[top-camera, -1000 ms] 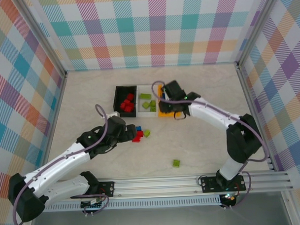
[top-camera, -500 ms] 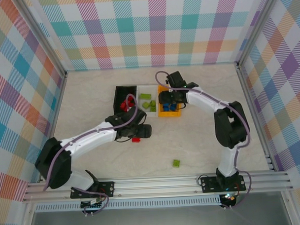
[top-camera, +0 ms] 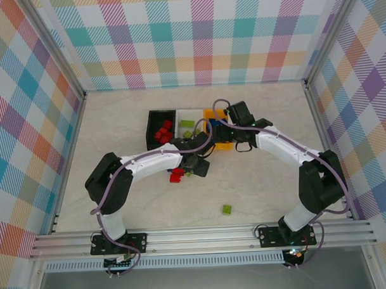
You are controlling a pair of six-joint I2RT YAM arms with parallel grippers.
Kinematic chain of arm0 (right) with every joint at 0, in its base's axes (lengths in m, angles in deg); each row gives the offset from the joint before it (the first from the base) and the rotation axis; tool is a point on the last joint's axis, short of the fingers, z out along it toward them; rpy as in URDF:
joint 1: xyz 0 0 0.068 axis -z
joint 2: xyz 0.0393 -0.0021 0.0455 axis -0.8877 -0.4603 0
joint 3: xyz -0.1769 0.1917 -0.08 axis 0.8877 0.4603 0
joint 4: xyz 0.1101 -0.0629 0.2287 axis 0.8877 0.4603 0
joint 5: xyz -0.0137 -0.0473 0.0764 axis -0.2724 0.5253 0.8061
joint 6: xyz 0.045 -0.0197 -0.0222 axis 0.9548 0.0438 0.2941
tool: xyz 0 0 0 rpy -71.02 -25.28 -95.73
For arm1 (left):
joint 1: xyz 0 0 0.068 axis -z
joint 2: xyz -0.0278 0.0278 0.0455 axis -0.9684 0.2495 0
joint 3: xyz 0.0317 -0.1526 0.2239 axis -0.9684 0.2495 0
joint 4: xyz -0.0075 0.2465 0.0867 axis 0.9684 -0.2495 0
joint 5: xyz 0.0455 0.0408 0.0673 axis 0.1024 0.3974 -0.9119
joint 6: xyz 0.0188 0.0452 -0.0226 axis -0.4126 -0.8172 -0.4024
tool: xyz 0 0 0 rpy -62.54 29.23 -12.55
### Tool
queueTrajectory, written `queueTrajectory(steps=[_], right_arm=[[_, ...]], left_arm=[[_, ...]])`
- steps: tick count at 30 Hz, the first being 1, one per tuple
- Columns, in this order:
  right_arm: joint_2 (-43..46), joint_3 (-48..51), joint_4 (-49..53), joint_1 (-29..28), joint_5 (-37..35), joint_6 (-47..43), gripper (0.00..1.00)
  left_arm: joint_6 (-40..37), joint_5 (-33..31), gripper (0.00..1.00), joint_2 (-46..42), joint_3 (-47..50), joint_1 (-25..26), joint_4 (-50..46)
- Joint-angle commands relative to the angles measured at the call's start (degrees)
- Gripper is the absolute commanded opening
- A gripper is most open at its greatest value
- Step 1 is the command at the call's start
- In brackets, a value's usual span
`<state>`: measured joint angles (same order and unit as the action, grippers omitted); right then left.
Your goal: Sort the legos into containers by color
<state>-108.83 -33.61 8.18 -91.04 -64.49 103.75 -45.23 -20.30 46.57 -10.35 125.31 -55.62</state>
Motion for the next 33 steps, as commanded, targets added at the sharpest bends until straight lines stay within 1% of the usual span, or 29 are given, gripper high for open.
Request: queueTrajectory(steps=[1,4,7,9,12,17,19,21,22,23,25,26,28,30,33], right_arm=[[2.2,0.7,-1.2,0.0,-0.3,0.6,0.74],[3.0,1.3,-1.4,0.1,-0.5,0.5,0.74],[3.3,1.5,-1.4,0.2,-0.6,0.3,0.74],[3.5,1.8,-1.3,0.3,-0.8,0.2,0.74],[4.1,2.4,-1.5,0.7,-0.8,0.1,0.74],[4.7,2.9,-1.3,1.4,-0.8,-0.2,0.75],[5.0,3.2,-1.7,1.5,-0.8,-0.1,0.75],[5.0,3.2,-1.7,1.7,-0.7,0.0,0.74],[5.0,3.1,-1.5,1.8,-0.6,0.0,0.75],[5.1,3.1,-1.5,1.8,-0.6,-0.1,0.75],[5.3,3.3,-1.5,1.8,-0.6,-0.2,0.75],[5.4,3.3,-1.5,1.8,-0.5,-0.2,0.75],[5.4,3.6,-1.5,1.8,-0.5,-0.3,0.75],[5.4,3.9,-1.7,1.9,-0.5,-0.3,0.75],[5.5,4.5,-2.2,2.0,-0.3,-0.1,0.75]], left_arm=[[-2.8,-3.9,0.63,0.6,-1.4,0.4,-2.8],[-2.8,-5.0,0.61,0.6,-0.9,0.2,-2.2],[-2.4,-4.1,0.53,2.5,-1.2,0.0,-2.9],[-2.1,-3.2,0.52,3.5,-0.5,0.0,-2.2],[-1.6,-2.7,0.47,4.8,0.0,0.0,-2.1],[-0.4,-3.0,0.46,4.6,1.6,0.2,-1.5],[-0.1,-3.1,0.42,4.6,1.9,0.3,-1.2],[0.2,-3.1,0.40,4.5,2.1,0.4,-1.1],[0.2,-2.8,0.42,4.4,1.9,0.5,-1.3],[0.4,-2.7,0.47,4.1,1.8,0.7,-1.9],[0.8,-2.3,0.66,2.6,1.3,1.4,-2.6],[1.0,-2.3,0.71,1.6,0.9,2.1,-3.3],[1.1,-2.9,0.76,-0.5,-0.2,4.2,-5.0],[1.5,-2.2,0.77,-2.4,-0.4,6.1,-6.6],[3.3,1.5,0.78,-4.7,2.7,7.3,-7.0]])
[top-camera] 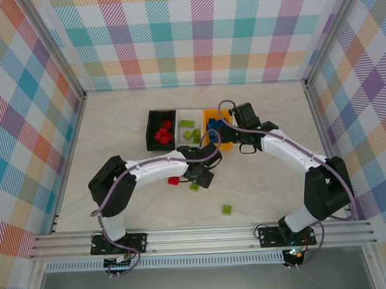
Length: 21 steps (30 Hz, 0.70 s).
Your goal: Sort the legos into containers by color
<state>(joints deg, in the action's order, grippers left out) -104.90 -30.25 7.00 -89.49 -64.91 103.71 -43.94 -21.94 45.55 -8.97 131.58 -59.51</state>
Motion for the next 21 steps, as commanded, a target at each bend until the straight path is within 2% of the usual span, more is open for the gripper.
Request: queueTrajectory(steps=[1,8,14,18,21], right_arm=[[1.5,1.2,-1.3,0.5,0.2,-0.1,0.75],[1.3,1.1,-1.6,0.5,0.6,0.0,0.74],[1.8,1.1,-1.4,0.6,0.6,-0.3,0.75],[2.1,1.2,-1.4,0.9,0.7,-0.3,0.75],[2.2,1.6,-1.7,1.0,0.6,-0.1,0.75]], left_arm=[[2.6,4.2,0.79,-4.4,2.9,1.2,-2.9],[5.6,10.6,0.82,-4.7,9.2,1.2,2.8],[5.2,8.0,0.83,-2.1,7.0,1.1,3.7],[4.7,6.7,0.74,0.5,6.9,0.9,3.9],[4.3,5.4,0.63,2.0,6.9,0.9,4.6]])
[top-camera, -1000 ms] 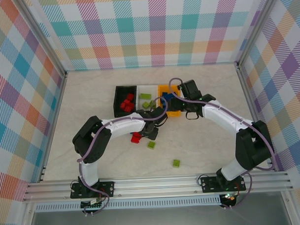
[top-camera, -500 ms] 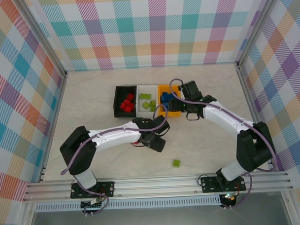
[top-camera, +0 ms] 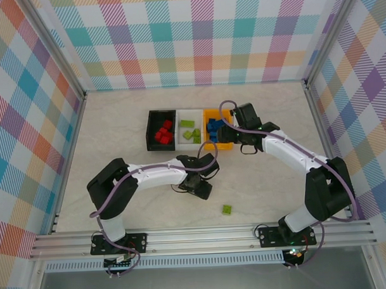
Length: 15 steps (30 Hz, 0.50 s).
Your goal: Sort the legos into containers by color
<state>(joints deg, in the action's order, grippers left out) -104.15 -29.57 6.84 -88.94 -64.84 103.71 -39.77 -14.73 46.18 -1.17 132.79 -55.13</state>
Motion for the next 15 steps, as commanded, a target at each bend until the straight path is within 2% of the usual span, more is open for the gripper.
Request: queueTrajectory(steps=[1,3,9,12,15], right_arm=[[1.4,1.0,-1.6,0.4,0.6,-0.1,0.75],[1.5,1.0,-1.6,0.4,0.6,0.0,0.75],[1.6,0.8,-1.7,0.4,0.6,0.2,0.74],[2.0,1.0,-1.9,0.4,0.3,0.6,0.75],[3.0,1.2,-1.8,0.4,-0.5,1.0,0.75]], left_arm=[[0.2,-2.3,0.59,1.7,-1.0,-0.3,0.3],[0.1,-2.8,0.51,1.9,-1.0,-0.3,0.3],[0.3,-4.5,0.38,-0.3,-1.0,-0.3,-0.4],[0.8,-5.9,0.36,-2.3,-2.2,-1.2,-0.9],[1.2,-8.1,0.35,-4.9,-5.2,-4.4,-1.5]])
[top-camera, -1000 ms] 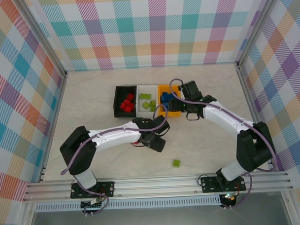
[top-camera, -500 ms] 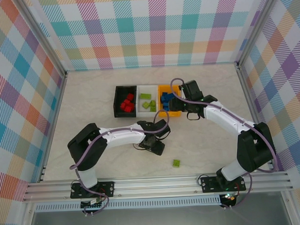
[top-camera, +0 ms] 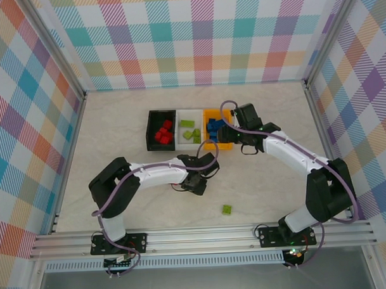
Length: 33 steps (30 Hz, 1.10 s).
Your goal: Sort the legos into containers by color
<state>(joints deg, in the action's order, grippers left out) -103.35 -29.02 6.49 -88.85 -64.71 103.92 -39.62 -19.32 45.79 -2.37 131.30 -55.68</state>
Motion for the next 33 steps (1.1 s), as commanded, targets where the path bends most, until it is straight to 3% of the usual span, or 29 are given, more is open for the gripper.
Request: queueTrajectory(steps=[1,5,9,16,19,24,29,31,33], right_arm=[[2.4,0.8,-1.3,0.3,-1.0,1.1,0.75],[3.5,1.4,-1.5,0.4,-2.0,2.4,0.75],[3.7,1.2,-0.9,0.5,-2.2,3.0,0.75],[6.6,2.9,0.7,0.4,0.1,3.4,0.75],[9.3,5.6,1.8,0.1,3.3,3.9,0.76],[16.2,11.3,8.0,-3.3,7.1,5.1,0.77],[21.4,16.2,17.4,-11.0,9.7,8.6,0.77],[21.8,18.7,20.4,-15.6,10.7,11.6,0.77],[21.8,21.3,21.3,-20.5,12.0,14.6,0.76]], left_arm=[[1.1,-4.4,0.35,-5.1,-5.2,-4.2,-1.0],[0.3,-7.5,0.35,-5.0,-12.6,-9.7,0.0],[-1.1,-6.9,0.35,2.7,-22.3,-14.4,-1.0],[-0.9,-8.5,0.37,15.0,-36.6,-17.3,-3.6],[-0.7,-7.6,0.46,19.0,-42.2,-17.6,-5.6],[0.0,-5.2,0.73,19.0,-43.9,-17.4,-5.3],[1.8,-3.9,0.89,8.0,-35.0,-15.3,0.5],[2.6,-3.7,1.00,2.9,-30.8,-13.8,2.3],[2.5,-4.7,1.00,-1.7,-26.3,-12.1,3.2]])
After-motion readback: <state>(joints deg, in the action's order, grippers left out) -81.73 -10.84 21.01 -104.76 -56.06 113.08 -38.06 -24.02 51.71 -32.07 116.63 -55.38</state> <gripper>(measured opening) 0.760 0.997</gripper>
